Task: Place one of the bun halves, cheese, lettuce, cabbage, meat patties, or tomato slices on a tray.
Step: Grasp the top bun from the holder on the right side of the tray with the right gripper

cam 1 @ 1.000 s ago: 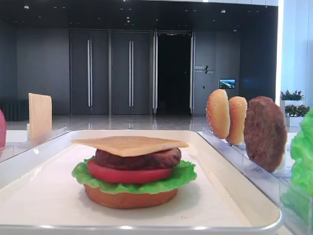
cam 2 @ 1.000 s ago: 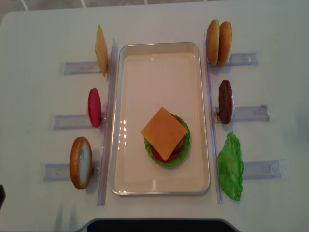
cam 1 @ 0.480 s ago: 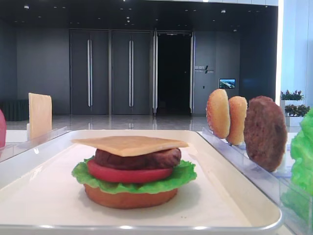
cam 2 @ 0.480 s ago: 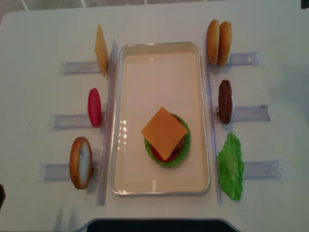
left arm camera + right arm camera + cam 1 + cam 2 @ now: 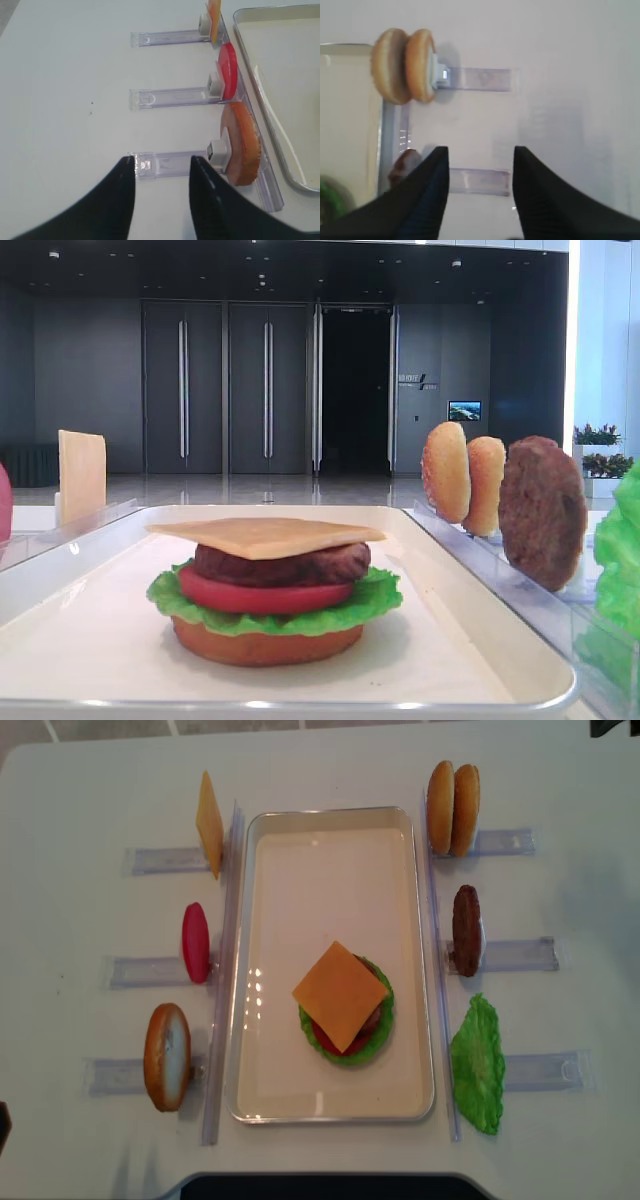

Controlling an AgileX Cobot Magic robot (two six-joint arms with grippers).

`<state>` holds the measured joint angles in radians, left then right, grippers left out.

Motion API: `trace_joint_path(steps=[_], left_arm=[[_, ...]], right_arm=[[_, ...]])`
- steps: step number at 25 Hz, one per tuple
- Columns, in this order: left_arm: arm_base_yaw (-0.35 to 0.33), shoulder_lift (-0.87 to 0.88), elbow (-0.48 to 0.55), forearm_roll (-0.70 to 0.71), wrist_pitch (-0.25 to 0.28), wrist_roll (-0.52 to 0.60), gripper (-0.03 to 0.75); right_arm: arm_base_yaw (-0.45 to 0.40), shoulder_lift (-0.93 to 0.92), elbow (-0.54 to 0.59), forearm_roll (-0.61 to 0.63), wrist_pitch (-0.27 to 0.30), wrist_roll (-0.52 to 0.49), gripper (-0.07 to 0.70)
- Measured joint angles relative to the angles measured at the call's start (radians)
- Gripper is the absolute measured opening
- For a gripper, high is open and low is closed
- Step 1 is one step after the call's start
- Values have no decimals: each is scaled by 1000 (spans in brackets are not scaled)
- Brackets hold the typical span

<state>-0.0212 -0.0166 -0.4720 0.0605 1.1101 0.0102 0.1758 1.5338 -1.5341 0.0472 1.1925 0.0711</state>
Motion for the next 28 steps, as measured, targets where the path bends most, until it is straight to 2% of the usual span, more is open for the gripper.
trace_joint_path(steps=[4, 8, 16, 20, 28], left_arm=[[0, 0, 0, 0, 0, 0, 282], [0, 0, 0, 0, 0, 0, 282], [0, 0, 0, 0, 0, 0, 282], [0, 0, 0, 0, 0, 0, 282], [0, 0, 0, 0, 0, 0, 282]], right_arm=[[117, 1, 0, 3, -73, 46, 325], [184, 2, 0, 8, -154, 82, 325], [194, 5, 0, 6, -246, 119, 330], [194, 52, -1, 6, -263, 128, 368], [194, 196, -1, -3, -317, 143, 378]])
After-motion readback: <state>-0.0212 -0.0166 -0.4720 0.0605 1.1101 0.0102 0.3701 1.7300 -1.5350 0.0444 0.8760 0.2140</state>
